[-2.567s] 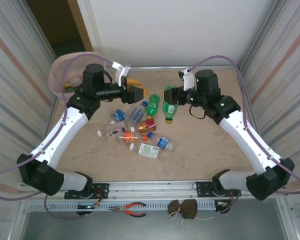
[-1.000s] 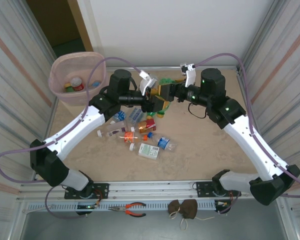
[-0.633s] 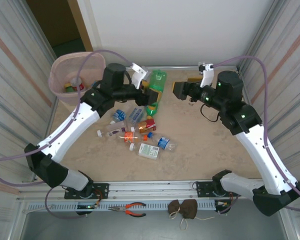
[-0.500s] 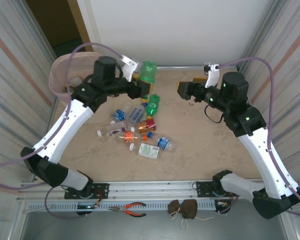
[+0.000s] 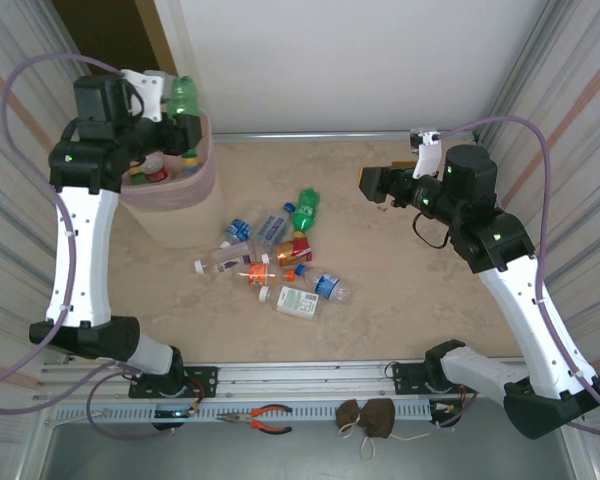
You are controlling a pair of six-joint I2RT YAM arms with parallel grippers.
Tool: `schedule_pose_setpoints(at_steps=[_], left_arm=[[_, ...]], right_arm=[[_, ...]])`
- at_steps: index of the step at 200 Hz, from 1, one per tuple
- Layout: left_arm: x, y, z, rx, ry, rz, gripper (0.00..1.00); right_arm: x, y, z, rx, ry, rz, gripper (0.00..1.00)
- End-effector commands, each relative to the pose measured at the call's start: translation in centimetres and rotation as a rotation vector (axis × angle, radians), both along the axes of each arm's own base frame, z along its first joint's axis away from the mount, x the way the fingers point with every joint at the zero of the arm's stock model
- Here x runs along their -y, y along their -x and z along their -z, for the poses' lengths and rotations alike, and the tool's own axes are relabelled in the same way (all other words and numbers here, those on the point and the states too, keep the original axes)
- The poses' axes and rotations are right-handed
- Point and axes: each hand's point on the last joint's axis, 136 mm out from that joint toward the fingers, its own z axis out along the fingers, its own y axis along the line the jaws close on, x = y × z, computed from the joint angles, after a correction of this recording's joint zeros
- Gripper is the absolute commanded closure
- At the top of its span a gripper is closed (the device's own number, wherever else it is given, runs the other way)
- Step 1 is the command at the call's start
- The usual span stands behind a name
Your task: Put the plastic bottles in the bin
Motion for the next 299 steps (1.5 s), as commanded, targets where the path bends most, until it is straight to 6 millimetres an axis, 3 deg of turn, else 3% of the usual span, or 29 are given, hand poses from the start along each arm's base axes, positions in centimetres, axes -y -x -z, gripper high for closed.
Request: schedule_pose_setpoints(at_steps=[1,32,70,105,195,226,260,299], left_arm=[[-3.2,0.0,1.6,-0.073,-0.051,-0.068,0.49],[-7.7,-1.0,2.8,-0.112,-0.116,-0.185,0.49],[-10.4,-2.5,4.5,-0.135,-0.129,-0.222,0.49],[-12.3,-3.8,7.5,-0.233,-0.177,-0.258,0.49],[-13.6,-4.3,17.7,-0.563,-0.203,-0.258,0.46],[-13.6,-4.5,20.3,-0.646,-0.195,-0.247,0.45],[-13.5,-4.7,21.5,-0.679,-0.18,-0.242,0.41],[-13.1,-4.8,20.7,-0.655,-0.161,-0.238,0.33]], right_arm=[[0.3,0.2,-1.2,0.027,0.006,0.002,0.15],[0.4,0.3,-0.7,0.01,0.01,0.004,0.16],[0.3,0.3,-0.2,-0.008,0.007,0.003,0.16],[0.3,0.5,-0.2,-0.011,0.003,0.002,0.17],[0.3,0.4,0.6,-0.028,0.011,0.004,0.17],[0.4,0.4,0.6,-0.026,0.013,0.006,0.17],[0.5,0.5,0.8,-0.03,0.013,0.009,0.17],[0.6,0.7,0.9,-0.032,0.012,0.013,0.17]])
